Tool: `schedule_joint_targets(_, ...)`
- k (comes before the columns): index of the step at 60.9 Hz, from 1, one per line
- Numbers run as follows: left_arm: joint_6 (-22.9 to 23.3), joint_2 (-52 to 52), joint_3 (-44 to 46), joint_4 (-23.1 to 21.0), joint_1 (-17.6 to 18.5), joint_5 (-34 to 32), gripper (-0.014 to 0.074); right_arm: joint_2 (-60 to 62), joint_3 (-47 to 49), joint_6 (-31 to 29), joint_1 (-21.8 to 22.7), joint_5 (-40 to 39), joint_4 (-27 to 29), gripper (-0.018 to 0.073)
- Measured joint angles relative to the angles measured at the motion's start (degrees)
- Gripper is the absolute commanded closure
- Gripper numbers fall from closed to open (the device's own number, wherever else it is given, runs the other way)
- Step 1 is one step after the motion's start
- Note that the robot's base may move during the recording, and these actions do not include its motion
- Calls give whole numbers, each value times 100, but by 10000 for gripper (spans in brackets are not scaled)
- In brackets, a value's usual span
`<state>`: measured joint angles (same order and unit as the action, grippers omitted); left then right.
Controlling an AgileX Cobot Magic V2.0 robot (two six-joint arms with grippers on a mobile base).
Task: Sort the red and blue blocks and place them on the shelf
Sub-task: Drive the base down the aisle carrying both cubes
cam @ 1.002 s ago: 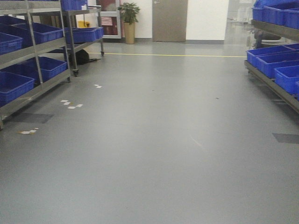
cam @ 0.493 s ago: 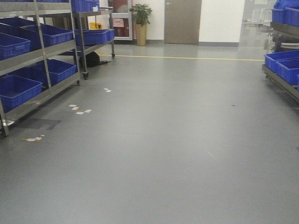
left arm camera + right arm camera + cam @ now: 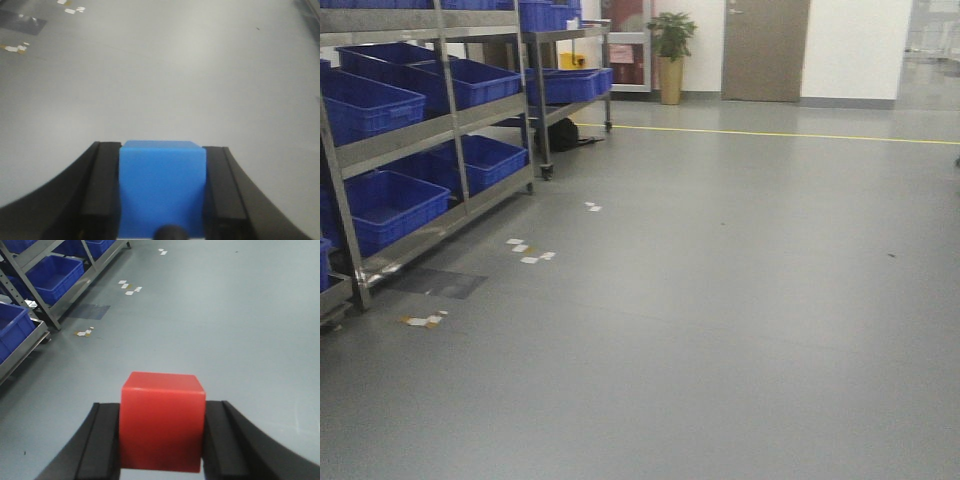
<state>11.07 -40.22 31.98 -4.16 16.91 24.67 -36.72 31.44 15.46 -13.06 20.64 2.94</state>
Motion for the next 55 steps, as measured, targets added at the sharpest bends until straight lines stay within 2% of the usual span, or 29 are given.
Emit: schedule_joint_targets(55,0,0,0,0,0,0,471,0,0,0,0,-10,0,496)
